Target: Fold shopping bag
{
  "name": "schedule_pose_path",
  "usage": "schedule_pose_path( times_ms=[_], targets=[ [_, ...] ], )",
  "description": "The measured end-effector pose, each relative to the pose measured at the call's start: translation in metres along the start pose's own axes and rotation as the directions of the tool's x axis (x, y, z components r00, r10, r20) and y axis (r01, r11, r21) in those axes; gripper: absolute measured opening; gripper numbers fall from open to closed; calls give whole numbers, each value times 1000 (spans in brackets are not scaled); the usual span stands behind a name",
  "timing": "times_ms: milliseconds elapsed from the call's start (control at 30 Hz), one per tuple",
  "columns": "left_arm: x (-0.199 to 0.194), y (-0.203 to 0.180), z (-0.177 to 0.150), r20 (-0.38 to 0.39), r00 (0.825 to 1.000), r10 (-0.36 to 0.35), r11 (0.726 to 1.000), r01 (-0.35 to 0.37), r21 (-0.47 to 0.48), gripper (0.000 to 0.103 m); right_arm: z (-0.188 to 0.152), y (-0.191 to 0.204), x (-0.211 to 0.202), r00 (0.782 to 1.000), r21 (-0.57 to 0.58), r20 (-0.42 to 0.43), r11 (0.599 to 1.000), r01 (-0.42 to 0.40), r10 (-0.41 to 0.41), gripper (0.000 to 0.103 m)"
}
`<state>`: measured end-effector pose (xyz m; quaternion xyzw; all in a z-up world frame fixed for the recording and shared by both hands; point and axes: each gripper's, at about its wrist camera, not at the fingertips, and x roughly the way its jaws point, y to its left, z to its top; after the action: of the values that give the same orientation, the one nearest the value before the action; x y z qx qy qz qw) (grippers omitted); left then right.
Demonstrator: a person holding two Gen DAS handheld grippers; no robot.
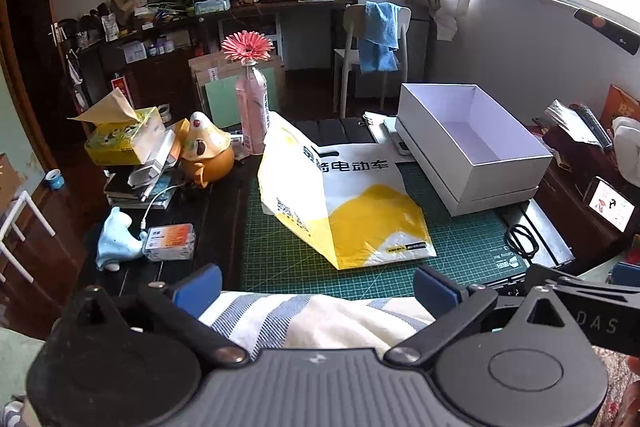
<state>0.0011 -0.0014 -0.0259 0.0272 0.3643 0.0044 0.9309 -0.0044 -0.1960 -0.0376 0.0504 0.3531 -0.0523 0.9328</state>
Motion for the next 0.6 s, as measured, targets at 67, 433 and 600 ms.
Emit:
schedule_pose_path(
  times_ms=[67,433,600],
  targets=[
    [0,-1,-1,8,1000,18,1000,-18,-1,103,0,-1,1,1000,0,-3,1000,-1,1,102],
    [13,-1,-2,9,1000,-28,999,28,17,103,-14,-1,14,998,16,-15,998,-55,55,102],
    [24,0,1,-7,999,-36,999,36,39,103,0,2,23,999,-7,10,999,-53,53,102]
  ],
)
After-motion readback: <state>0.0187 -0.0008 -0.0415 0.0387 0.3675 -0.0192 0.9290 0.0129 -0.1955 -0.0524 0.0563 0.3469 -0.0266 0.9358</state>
